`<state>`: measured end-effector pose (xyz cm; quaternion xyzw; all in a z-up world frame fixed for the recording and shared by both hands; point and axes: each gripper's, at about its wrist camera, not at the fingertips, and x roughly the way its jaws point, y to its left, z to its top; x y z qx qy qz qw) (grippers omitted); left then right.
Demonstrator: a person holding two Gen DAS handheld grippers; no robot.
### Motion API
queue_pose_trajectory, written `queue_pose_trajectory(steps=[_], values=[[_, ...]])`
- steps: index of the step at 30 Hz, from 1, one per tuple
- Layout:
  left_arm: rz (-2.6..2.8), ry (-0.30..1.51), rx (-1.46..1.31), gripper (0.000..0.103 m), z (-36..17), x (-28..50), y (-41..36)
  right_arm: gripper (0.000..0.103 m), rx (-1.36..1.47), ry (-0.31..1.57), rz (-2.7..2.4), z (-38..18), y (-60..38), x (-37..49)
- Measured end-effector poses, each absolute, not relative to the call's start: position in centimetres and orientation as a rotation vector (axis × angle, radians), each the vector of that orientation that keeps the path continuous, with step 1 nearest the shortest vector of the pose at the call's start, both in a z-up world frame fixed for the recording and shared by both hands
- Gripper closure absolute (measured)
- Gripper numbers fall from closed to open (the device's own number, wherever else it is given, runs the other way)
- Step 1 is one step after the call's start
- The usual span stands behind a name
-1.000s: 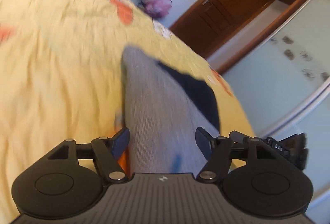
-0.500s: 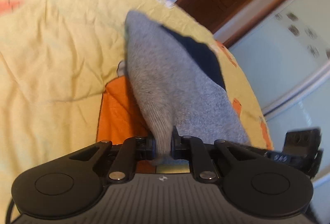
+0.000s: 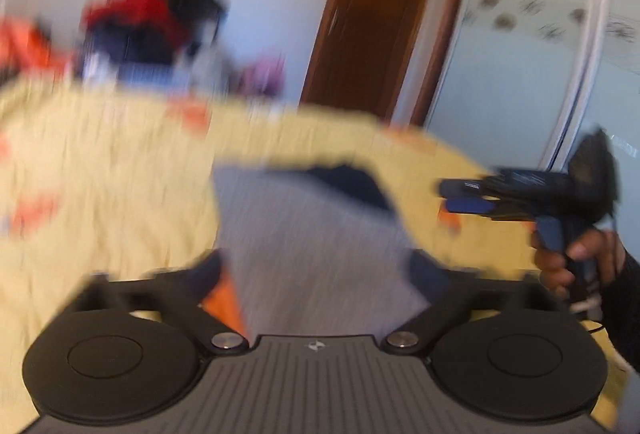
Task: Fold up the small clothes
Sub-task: 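Open both tools and withdraw them from the folded sweater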
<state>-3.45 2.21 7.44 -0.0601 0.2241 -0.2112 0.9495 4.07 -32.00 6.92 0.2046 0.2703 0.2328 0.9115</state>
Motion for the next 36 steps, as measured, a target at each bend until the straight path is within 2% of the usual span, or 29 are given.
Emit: queue_pose_trajectory(steps=[5, 9, 11, 13, 14, 15, 16, 19, 22, 24, 26, 28, 33, 36], values=[[-0.431, 0.474, 0.037, 0.0, 4.7, 1.4, -4.2, 0.042, 0.472, 0.598, 0.564, 7.2, -27.3, 10.8], [-0.328, 0.597, 0.112, 0.0, 1.1, 5.4, -6.2, 0.044, 0.272, 0.716, 0.45, 4.6, -23.3, 14.9], [-0.31, 0.612, 0.152, 0.0, -0.1, 5.7, -6.3, 0.048, 0.206, 0.734, 0.409, 2.9, -23.1, 15.7], [-0.323, 0.624, 0.119, 0.0, -0.1, 5.9, -5.8, 0.054, 0.292, 0.744, 0.402, 2.4, -24.4, 16.3], [-0.327, 0.626, 0.112, 0.0, -0.1, 6.0, -5.5, 0.061, 0.335, 0.752, 0.399, 2.2, -25.1, 16.8], [-0.327, 0.626, 0.11, 0.0, -0.1, 6.1, -5.5, 0.074, 0.355, 0.758, 0.385, 1.9, -25.4, 17.1], [-0.327, 0.625, 0.111, 0.0, -0.1, 6.0, -5.5, 0.077, 0.36, 0.763, 0.378, 1.7, -25.6, 17.4], [-0.328, 0.622, 0.099, 0.0, -0.1, 5.9, -5.3, 0.078, 0.366, 0.754, 0.355, 2.7, -25.5, 16.4], [-0.329, 0.62, 0.078, 0.0, -0.1, 6.0, -5.0, 0.06, 0.294, 0.64, 0.367, 5.2, -24.5, 12.5], [-0.328, 0.62, 0.076, 0.0, -0.1, 6.1, -5.0, 0.043, 0.3, 0.612, 0.466, 5.9, -23.9, 10.5], [-0.326, 0.621, 0.081, 0.0, -0.1, 6.1, -5.1, 0.033, 0.278, 0.641, 0.532, 5.5, -23.0, 9.3], [-0.327, 0.621, 0.083, 0.0, -0.1, 6.1, -5.1, 0.034, 0.214, 0.711, 0.509, 3.8, -22.3, 9.5], [-0.329, 0.62, 0.081, 0.0, -0.2, 6.0, -5.1, 0.07, 0.252, 0.71, 0.481, 1.6, -24.7, 10.1], [-0.327, 0.62, 0.087, 0.0, -0.2, 6.0, -5.2, 0.082, 0.28, 0.734, 0.447, 2.1, -25.3, 10.1]])
